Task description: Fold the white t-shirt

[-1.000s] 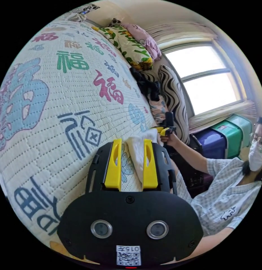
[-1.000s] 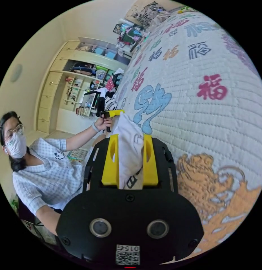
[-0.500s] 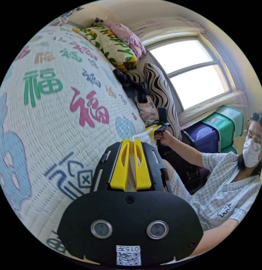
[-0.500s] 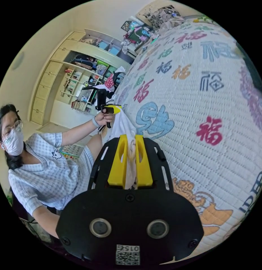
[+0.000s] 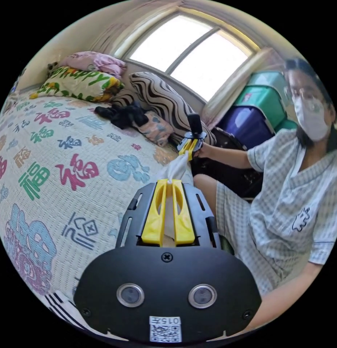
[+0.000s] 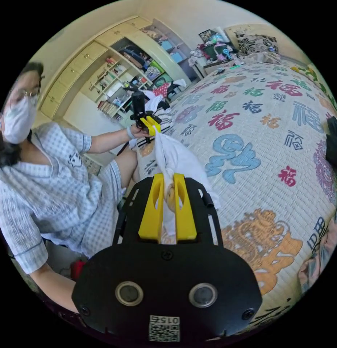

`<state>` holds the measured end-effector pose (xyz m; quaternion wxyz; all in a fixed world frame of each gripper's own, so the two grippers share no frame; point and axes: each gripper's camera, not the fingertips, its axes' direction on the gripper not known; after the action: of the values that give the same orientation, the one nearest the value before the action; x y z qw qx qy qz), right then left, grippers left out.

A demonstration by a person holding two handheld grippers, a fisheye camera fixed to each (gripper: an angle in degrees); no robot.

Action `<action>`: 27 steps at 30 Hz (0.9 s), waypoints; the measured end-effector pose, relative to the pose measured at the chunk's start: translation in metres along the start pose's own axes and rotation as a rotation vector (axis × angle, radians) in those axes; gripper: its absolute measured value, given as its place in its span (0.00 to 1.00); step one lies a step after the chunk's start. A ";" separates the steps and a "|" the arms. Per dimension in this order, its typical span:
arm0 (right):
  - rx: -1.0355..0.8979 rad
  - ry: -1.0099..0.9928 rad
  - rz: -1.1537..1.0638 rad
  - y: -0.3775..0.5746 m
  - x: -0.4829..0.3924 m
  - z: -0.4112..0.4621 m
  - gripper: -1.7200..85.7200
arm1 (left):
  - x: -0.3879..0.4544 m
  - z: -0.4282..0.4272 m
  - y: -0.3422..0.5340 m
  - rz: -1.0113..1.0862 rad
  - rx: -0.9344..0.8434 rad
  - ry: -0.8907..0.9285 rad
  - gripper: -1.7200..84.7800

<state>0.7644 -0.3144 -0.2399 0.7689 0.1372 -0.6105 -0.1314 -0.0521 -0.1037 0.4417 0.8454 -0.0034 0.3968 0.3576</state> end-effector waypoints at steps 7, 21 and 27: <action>-0.178 0.080 0.019 0.037 -0.024 0.082 0.08 | 0.052 0.051 0.052 -0.056 -0.155 -0.049 0.03; -0.261 0.144 0.109 0.060 -0.023 0.125 0.10 | 0.101 0.056 0.070 -0.091 -0.282 -0.181 0.09; -0.083 0.118 0.103 0.027 -0.008 0.141 0.05 | 0.113 0.043 0.042 -0.130 -0.091 -0.187 0.09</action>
<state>0.6258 -0.2934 -0.2060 0.8144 0.0812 -0.5643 -0.1085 -0.0002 0.0080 0.4063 0.8990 -0.0342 0.2987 0.3185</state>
